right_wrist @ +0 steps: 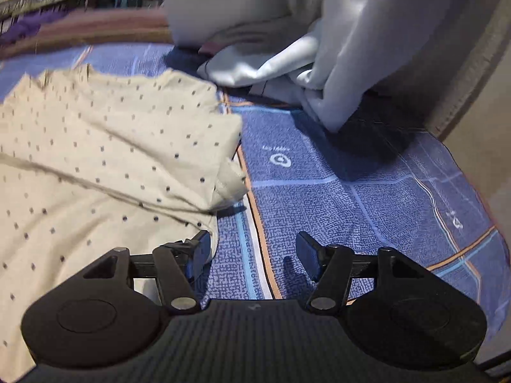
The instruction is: Fold small clothes
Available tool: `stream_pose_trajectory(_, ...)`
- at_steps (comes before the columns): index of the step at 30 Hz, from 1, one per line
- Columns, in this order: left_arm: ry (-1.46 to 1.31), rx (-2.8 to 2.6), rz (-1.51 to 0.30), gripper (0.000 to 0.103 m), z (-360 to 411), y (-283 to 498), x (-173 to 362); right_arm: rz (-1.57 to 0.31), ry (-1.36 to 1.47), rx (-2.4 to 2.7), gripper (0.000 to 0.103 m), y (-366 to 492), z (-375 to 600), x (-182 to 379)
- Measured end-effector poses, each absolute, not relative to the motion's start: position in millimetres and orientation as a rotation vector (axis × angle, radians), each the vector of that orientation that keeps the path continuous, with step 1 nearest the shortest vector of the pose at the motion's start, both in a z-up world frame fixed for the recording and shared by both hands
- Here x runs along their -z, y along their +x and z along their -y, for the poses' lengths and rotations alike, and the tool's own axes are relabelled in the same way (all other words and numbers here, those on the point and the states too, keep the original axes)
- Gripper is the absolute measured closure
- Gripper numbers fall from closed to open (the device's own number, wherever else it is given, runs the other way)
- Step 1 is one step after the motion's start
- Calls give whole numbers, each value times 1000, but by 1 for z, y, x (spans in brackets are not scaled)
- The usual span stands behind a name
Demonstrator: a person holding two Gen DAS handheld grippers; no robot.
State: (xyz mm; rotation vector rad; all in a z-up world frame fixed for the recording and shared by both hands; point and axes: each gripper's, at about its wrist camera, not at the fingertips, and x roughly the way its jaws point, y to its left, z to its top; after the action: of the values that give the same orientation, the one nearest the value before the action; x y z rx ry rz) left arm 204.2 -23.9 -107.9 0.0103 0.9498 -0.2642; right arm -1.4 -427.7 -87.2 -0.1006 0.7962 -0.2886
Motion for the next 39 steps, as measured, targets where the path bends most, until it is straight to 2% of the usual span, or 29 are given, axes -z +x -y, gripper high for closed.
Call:
stream_pose_trajectory(4,-51,295,-955,11,38,231,108,-698,75,276,3,-8,418,71)
stream_pose_trajectory(7,4,303,-973,26,60,253,116,-618,198,232,3,-15,393,67)
stream_pose_trajectory(8,13,321,-988,44,65,259,119,-600,231,225,2,-18,386,67)
stream_pose_trajectory(9,16,363,-1014,73,72,266,125,-590,258,222,0,-20,379,69)
stream_pose_trajectory(10,24,390,-1041,83,77,271,129,-585,268,223,0,-21,372,71)
stream_pose_trajectory(14,3,404,-1041,95,65,278,127,-599,259,232,0,-28,357,78)
stream_pose_trajectory(19,7,292,-991,100,11,295,114,-599,271,251,0,-38,364,78)
stream_pose_trajectory(22,-70,256,-1061,100,-16,307,125,-606,295,244,0,-37,370,78)
stream_pose_trajectory(23,-93,258,-1055,97,-19,305,123,-604,304,238,0,-35,372,79)
stream_pose_trajectory(24,-116,274,-1040,81,-19,301,119,-605,312,235,0,-33,373,80)
stream_pose_trajectory(25,-137,304,-1029,70,-17,296,116,-604,326,240,0,-31,374,80)
stream_pose_trajectory(26,-155,335,-1022,38,-13,290,112,-598,342,244,0,-29,377,80)
stream_pose_trajectory(27,-166,358,-1012,12,-7,282,108,-590,353,245,0,-27,379,80)
stream_pose_trajectory(28,-158,377,-999,5,2,277,105,-580,351,255,0,-25,381,81)
stream_pose_trajectory(29,-139,399,-990,3,11,273,105,-578,345,265,0,-23,384,82)
stream_pose_trajectory(33,-54,432,-1006,5,45,276,119,-567,295,282,0,-2,399,85)
stream_pose_trajectory(34,-29,424,-1010,8,52,279,124,-567,281,293,0,5,404,86)
stream_pose_trajectory(35,-14,425,-1020,31,57,281,130,-582,259,309,0,12,409,88)
stream_pose_trajectory(36,-1,431,-1024,61,60,282,134,-600,242,334,0,20,414,90)
stream_pose_trajectory(37,29,430,-1009,70,63,282,134,-605,235,347,2,28,421,93)
stream_pose_trajectory(38,54,451,-1004,91,66,282,132,-612,229,335,4,36,426,96)
stream_pose_trajectory(39,40,481,-1025,97,66,284,132,-645,224,324,23,45,431,101)
